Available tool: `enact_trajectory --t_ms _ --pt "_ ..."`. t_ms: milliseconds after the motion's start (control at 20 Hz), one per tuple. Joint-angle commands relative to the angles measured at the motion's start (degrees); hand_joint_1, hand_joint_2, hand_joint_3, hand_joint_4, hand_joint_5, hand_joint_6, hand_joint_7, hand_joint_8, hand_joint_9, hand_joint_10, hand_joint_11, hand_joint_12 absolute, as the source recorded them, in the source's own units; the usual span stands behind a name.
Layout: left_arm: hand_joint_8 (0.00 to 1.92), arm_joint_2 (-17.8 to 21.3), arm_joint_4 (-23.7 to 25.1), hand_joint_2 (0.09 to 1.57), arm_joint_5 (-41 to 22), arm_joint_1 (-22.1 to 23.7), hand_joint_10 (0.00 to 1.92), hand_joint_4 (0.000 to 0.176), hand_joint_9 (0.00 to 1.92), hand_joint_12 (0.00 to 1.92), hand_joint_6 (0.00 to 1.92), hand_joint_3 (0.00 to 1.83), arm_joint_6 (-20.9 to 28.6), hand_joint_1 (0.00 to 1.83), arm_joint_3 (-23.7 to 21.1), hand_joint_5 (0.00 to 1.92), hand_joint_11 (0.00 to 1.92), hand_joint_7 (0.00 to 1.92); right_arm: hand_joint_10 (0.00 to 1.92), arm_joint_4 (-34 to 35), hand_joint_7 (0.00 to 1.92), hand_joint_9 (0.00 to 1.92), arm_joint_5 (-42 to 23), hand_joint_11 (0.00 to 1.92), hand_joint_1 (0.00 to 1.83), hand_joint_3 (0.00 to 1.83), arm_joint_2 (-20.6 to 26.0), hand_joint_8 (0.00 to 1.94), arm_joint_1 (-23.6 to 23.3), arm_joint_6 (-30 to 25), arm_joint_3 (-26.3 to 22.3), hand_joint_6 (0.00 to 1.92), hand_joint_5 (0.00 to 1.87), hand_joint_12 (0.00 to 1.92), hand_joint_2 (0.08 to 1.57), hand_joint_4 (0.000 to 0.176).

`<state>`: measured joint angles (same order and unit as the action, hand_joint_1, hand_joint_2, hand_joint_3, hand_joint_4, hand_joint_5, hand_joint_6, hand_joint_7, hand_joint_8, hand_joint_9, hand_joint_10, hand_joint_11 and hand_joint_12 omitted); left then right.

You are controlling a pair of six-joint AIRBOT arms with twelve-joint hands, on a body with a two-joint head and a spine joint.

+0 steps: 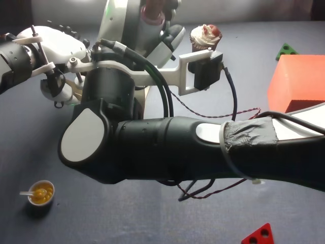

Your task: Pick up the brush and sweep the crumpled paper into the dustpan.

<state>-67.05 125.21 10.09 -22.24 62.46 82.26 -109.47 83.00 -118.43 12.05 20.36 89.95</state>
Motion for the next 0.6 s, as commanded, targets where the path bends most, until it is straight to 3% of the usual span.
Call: enact_trajectory --t_ms 0,250,400,550 --pt "0.00 0.06 1.50 1.15 4.78 0.72 0.00 0.000 0.26 0.03 1.09 0.00 -0.18 1.07 0.24 0.91 0.22 0.35 1.92 -7.14 1.03 1.02 2.80 1.00 1.35 0.00 0.14 1.94 -1.07 0.34 0.29 1.92 0.99 1.92 1.22 0.000" --pt "0.00 0.08 1.48 1.16 4.92 0.74 0.00 0.000 0.26 0.03 1.10 0.00 -0.16 1.09 0.31 0.90 0.22 0.35 1.92 -10.39 1.05 1.04 3.61 1.01 1.35 0.00 1.08 1.94 -1.88 0.90 0.41 1.92 1.00 1.92 1.22 0.000" --pt "0.01 0.08 1.48 1.15 4.94 0.81 0.01 0.000 0.28 0.03 1.06 0.00 -0.15 1.09 0.33 0.93 0.22 0.38 1.92 -9.62 1.02 1.01 5.76 1.01 1.36 0.00 2.00 1.94 -1.94 6.32 0.44 1.92 0.99 1.92 1.22 0.000" --pt "0.00 0.08 1.48 1.16 4.95 0.79 0.00 0.000 0.26 0.03 1.11 0.00 -0.15 1.07 0.38 0.90 0.22 0.35 1.92 -3.94 1.06 1.05 7.27 1.02 1.37 0.00 2.29 1.94 -2.52 11.70 0.32 1.92 1.00 1.92 1.22 0.000"
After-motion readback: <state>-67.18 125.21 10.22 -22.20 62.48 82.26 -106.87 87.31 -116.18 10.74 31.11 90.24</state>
